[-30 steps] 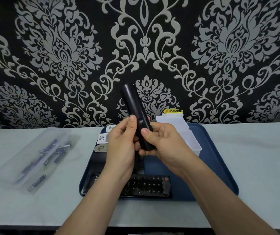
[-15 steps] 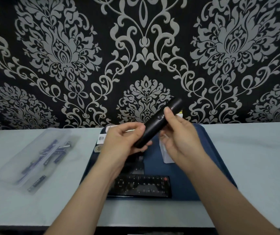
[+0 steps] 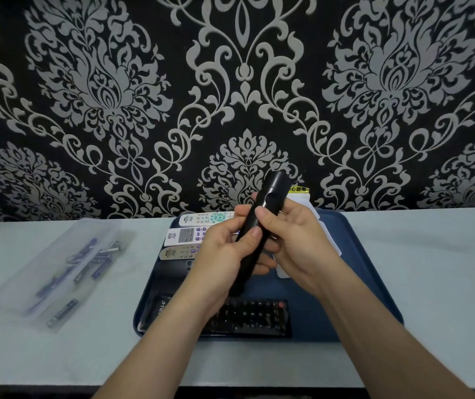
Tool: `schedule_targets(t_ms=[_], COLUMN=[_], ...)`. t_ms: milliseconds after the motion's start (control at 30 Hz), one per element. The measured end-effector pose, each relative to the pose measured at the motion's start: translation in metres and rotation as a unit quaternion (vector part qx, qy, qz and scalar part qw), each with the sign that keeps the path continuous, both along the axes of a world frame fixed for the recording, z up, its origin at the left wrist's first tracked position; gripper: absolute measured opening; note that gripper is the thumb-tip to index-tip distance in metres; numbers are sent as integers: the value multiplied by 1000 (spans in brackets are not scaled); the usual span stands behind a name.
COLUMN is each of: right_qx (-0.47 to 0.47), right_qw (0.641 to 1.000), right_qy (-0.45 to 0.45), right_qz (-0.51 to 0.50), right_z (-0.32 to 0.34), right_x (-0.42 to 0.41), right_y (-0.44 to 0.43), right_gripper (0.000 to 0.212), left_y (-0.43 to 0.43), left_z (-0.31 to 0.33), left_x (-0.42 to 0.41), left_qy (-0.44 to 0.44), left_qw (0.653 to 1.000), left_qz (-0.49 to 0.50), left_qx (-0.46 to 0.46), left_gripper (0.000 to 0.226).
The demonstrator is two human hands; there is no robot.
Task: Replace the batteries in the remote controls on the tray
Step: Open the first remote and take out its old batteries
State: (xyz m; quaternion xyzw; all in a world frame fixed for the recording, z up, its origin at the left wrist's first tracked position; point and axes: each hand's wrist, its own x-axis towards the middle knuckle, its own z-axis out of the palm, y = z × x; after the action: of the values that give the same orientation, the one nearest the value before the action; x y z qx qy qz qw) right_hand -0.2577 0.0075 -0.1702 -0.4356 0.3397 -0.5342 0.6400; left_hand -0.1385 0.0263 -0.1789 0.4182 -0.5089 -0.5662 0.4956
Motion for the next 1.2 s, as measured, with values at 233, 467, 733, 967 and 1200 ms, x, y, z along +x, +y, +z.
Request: schedule_targets(t_ms=[233,467,733,967,1200], right_qx=[11,21,3,34,42], right_qw=[993,985,974,980,985], right_qy=[-71,-42,3,45,6], right_qz=[-98,-165,-226,-189,-165], right_z=[-1,-5,-3,-13,-10], right_x=[-2,2,-25,-32,-29], right_y=[-6,-7,-13,-14,-9], right_gripper=[11,3,8,19,21], left_y=[-6,-6,-8,-11,-11], left_z=[-10,-11,-2,-25,-14], left_x=[1,2,23,13,3], left_qy=[-357,-584,-551,-646,-577], left_qw=[907,749,799,746,758], left_qz=[152,101,142,109,168], left_qx=[-163,-298,-195,-123,-252], left_gripper=[46,51,32,36,22])
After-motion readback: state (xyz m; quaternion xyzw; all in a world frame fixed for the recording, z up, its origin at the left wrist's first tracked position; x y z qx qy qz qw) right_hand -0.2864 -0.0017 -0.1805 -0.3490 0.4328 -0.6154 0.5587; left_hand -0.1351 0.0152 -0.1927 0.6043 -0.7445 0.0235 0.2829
